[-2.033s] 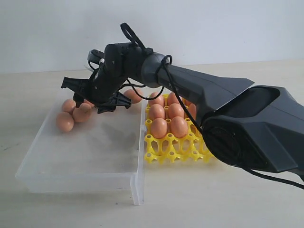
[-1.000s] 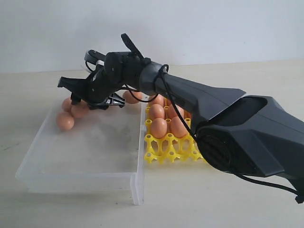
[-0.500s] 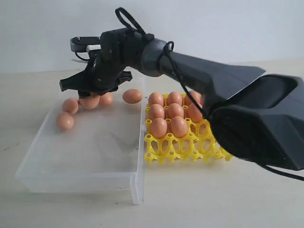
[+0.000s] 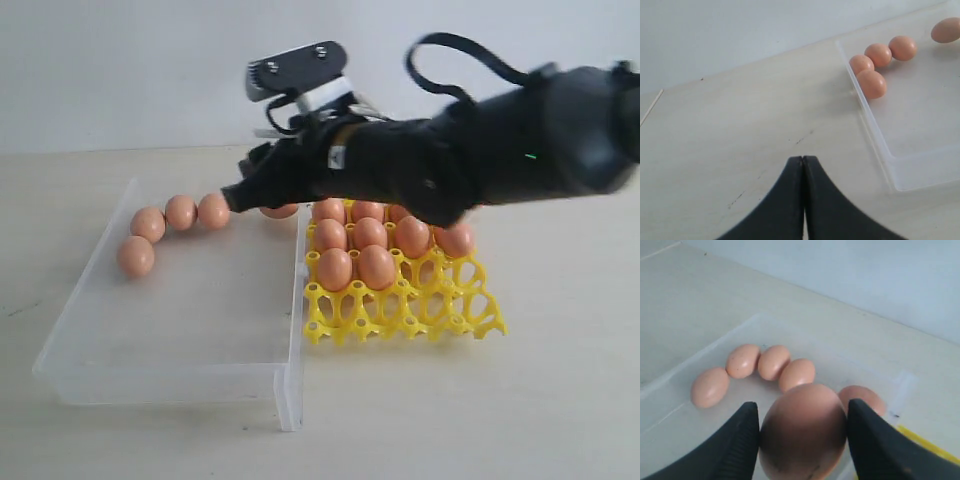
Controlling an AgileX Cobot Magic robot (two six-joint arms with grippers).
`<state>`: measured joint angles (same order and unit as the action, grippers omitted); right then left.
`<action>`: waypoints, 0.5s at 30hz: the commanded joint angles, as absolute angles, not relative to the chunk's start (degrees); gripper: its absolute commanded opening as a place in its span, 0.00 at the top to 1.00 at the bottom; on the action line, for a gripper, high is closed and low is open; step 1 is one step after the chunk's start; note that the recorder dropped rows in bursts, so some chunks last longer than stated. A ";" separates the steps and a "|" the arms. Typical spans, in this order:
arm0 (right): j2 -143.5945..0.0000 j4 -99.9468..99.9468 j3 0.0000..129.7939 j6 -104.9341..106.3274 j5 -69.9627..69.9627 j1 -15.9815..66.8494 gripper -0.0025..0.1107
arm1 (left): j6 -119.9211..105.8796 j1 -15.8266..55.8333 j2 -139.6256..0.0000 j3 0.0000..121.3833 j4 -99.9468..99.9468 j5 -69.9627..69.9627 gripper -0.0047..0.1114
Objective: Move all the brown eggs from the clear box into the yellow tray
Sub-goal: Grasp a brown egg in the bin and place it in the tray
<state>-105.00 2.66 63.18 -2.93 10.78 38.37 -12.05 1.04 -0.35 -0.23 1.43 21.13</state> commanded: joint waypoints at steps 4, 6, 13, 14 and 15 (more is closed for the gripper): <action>-91.03 -3.41 41.96 7.59 23.79 31.58 0.98 | -11.74 1.15 0.00 0.00 1.43 20.70 0.96; -89.23 -3.41 38.48 7.59 25.12 28.87 0.98 | -11.74 1.15 0.00 0.00 1.43 20.70 0.96; -90.31 -2.47 32.22 7.32 29.28 24.91 0.98 | -11.74 1.15 0.00 0.00 1.43 20.70 0.96; -91.22 -2.47 31.87 7.32 30.48 24.91 0.98 | -11.74 1.15 0.00 0.00 1.43 20.70 0.96; -91.85 -2.47 31.60 7.32 30.94 24.91 0.98 | -11.74 1.15 0.00 0.00 1.43 20.70 0.96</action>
